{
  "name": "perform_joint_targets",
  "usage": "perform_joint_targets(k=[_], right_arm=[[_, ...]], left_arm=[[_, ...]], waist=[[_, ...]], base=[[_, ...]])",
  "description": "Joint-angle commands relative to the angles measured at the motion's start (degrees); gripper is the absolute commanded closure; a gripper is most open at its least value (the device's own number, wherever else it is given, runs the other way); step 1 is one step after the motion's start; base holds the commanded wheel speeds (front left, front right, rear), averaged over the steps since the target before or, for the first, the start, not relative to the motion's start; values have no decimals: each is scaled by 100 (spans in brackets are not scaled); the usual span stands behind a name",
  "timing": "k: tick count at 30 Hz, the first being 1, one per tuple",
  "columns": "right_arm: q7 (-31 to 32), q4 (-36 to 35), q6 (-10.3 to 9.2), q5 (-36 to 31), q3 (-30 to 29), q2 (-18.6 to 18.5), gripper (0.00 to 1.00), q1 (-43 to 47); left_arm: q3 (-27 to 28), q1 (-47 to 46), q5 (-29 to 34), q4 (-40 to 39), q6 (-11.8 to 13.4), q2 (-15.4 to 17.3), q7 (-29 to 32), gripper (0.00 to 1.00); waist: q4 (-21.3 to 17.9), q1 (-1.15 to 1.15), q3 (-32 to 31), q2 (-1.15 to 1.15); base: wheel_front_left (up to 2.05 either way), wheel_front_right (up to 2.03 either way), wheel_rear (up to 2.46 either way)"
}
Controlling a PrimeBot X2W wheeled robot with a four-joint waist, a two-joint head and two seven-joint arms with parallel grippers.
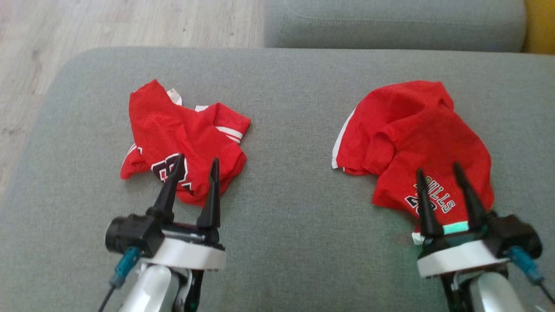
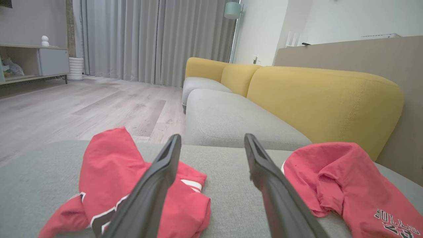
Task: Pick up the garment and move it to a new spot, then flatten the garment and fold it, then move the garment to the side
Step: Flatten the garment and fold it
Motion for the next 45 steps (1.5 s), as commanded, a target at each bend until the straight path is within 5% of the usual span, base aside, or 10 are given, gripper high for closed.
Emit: perform_joint_targets(k=[1,19,20,21,39,45], right_arm=[[-18,-51,-4,-50,121,-30,0,-268],[1088,1803,-4,-667,353,-30,0,-1117],[1122,1850,-4,-653,353,-30,5,-1137],[1128,1881,-4,-633,358,-30,100,-1157],[504,1437,-4,48,711,-30,100,-1666],[605,1112,-4,1057,1231,-30,100,-2428]], left_arm=[[245,-303,44,-155,-35,-1,-30,0],[589,-541,284,-37,-417,-339,-30,0],[601,-555,292,-29,-431,-350,-30,0],[613,-569,300,-16,-444,-360,-30,0],[769,-397,261,138,-508,-437,-30,0],[839,-270,174,130,-481,-441,-30,0]], waist=[[30,0,55,0],[350,0,741,0],[359,0,750,0],[367,0,752,0],[406,0,117,0],[454,0,-141,0]], base=[[0,0,0],[0,0,0],[0,0,0],[0,0,0],[0,0,0],[0,0,0]])
